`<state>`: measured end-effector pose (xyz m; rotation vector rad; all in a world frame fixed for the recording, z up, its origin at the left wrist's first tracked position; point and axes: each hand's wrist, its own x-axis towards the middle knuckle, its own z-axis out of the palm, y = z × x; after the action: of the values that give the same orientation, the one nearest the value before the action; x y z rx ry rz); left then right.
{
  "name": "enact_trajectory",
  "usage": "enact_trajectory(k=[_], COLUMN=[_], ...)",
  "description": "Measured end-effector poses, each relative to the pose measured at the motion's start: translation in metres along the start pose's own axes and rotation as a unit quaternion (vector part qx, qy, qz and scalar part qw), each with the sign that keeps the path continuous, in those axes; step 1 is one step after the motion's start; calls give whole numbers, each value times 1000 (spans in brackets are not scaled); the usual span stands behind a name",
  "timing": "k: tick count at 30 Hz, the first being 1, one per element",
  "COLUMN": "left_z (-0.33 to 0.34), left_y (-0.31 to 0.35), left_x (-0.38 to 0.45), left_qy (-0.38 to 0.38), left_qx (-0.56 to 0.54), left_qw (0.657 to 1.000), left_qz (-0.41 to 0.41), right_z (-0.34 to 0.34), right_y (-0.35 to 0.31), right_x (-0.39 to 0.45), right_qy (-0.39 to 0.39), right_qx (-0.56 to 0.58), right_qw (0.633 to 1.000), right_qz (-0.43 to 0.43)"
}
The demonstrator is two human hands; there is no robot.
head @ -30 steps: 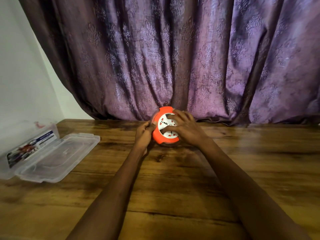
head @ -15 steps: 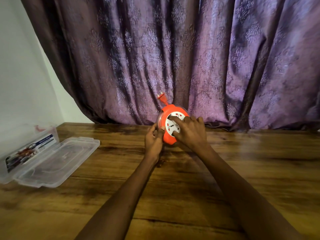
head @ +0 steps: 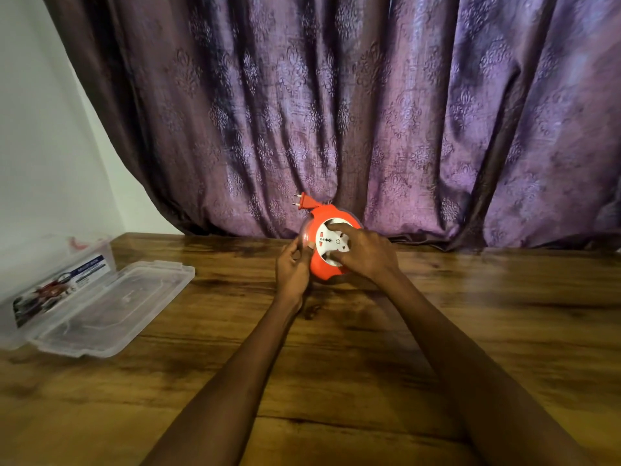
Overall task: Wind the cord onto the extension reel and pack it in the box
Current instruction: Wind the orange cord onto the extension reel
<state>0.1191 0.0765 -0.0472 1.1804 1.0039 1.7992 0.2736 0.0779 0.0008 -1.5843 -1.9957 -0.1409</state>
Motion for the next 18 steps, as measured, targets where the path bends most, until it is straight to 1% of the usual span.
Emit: enact_trajectory(k=[1,2,4,6,7,8,9,11,12,14,16,18], left_z=[-3,-6,-11,-16,-19,-22,-24,-27,-26,-26,-28,-33], left_y=[0,1,4,6,6,7,7,6,7,10,13,17], left_x=[1,2,4,7,8,8,8,8,7,7,8,10], left_qy=[0,1,-1,-1,-3,-8,-16,-37,-47,-44,-25,-30], left_qx=[-6,-15,-43,-64,-70,-73,-74,-70,-65,-61,-58,-24], left_qw=[1000,1000,997,993,992,992,991,990,989,988,988,988], left_qz=[-11,-25,-63,-94,-101,-105,-108,-118,-123,-132,-139,-150], right_z=[-1,-2,1,6,7,8,9,13,15,20,24,28], right_y=[3,6,15,26,29,31,30,26,26,27,28,25], right_x=[0,0,-1,0,0,1,1,0,-1,-5,-9,-13], right_qy=[-12,-4,57,128,141,128,93,14,-14,-49,-66,-72], right_qx=[39,89,191,245,262,297,354,470,496,505,516,530], right_qw=[999,996,980,960,953,943,925,872,856,849,842,832], right_qz=[-6,-6,9,34,53,73,99,138,147,149,144,148])
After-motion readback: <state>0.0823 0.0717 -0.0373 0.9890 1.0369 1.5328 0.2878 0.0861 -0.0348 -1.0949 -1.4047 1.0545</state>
